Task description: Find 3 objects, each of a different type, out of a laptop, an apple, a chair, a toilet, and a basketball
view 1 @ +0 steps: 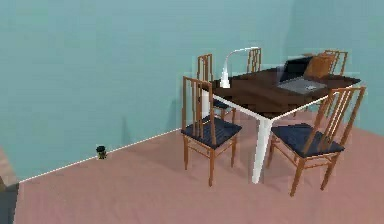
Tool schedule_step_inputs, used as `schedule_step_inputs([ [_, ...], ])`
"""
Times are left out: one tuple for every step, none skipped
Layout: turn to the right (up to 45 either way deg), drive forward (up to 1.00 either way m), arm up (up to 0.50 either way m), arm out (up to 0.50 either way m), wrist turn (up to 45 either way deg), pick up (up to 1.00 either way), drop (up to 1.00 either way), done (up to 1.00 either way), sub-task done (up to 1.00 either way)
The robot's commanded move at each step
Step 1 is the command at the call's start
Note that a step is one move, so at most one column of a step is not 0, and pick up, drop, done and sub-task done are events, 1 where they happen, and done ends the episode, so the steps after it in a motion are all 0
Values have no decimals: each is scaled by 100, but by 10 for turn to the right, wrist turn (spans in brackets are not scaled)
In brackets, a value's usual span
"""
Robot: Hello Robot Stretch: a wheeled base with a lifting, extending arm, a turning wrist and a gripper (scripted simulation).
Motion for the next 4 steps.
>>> schedule_step_inputs([
  [0,50,0,0,0,0,0,0,0],
  [0,0,0,0,0,0,0,0,100],
  [450,0,0,0,0,0,0,0,0],
  [150,0,0,0,0,0,0,0,0],
])
